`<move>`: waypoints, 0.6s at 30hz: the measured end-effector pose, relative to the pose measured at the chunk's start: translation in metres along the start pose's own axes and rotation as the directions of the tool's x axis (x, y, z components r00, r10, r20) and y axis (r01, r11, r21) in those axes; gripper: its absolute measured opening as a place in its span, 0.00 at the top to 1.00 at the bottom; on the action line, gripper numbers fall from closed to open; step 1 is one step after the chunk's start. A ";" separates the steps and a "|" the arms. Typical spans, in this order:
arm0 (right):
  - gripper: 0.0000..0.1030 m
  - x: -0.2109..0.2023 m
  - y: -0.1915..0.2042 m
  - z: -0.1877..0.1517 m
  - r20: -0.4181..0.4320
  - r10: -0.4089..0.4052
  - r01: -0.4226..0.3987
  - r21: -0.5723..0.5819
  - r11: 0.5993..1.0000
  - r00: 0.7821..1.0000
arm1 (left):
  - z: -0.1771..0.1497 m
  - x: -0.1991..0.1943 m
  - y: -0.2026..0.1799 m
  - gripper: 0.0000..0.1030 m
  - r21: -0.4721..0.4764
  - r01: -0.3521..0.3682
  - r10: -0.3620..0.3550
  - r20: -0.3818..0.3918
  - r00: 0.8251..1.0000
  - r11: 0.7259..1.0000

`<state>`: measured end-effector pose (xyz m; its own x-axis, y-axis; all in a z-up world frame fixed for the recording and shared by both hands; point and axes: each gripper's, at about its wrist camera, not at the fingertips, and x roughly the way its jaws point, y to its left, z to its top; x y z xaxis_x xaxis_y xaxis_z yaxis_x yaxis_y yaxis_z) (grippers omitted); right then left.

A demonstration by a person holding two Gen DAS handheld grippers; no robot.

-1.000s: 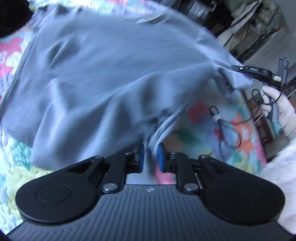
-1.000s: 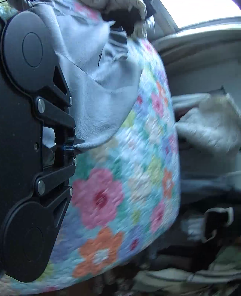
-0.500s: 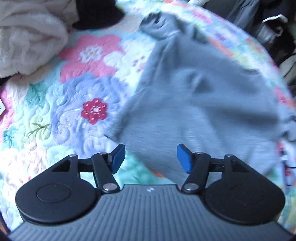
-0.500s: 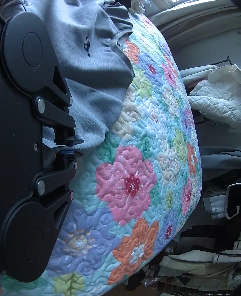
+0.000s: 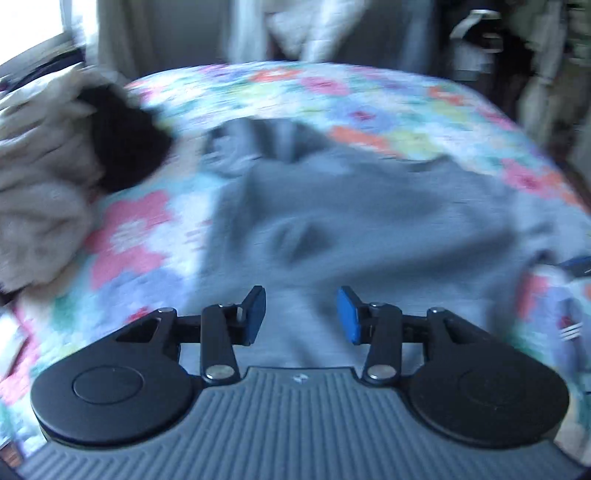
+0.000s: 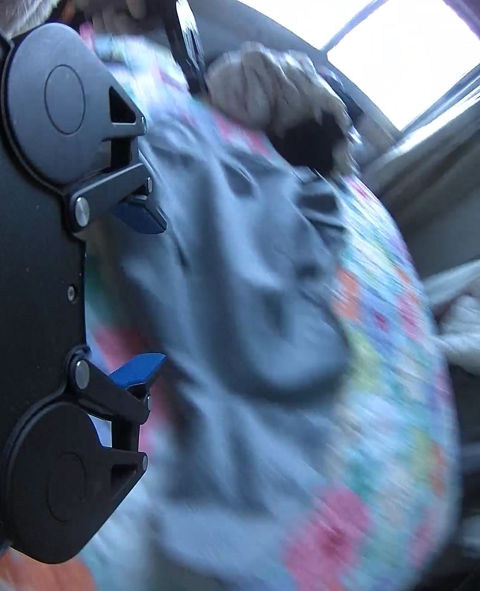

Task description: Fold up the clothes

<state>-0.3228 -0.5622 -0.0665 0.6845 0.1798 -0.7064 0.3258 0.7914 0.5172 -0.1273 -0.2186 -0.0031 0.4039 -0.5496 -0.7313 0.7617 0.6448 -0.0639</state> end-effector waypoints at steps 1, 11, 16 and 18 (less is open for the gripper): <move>0.26 0.018 -0.002 -0.007 -0.025 0.047 -0.047 0.037 0.998 0.999 | 0.001 0.001 -0.011 0.59 0.017 0.060 -0.060 -0.003 0.998 0.998; 0.88 0.077 -0.020 0.013 0.047 0.257 -0.260 0.260 0.930 0.965 | -0.028 0.024 -0.090 0.58 0.171 0.300 -0.282 -0.119 0.952 0.939; 0.88 0.065 -0.009 0.024 0.101 0.325 -0.341 0.261 0.903 0.940 | -0.035 0.058 -0.110 0.39 0.163 0.201 -0.188 -0.092 0.978 0.966; 0.88 0.065 -0.008 0.022 0.110 0.339 -0.356 0.279 0.892 0.934 | -0.039 0.072 -0.118 0.22 0.158 0.161 -0.149 -0.081 0.985 0.974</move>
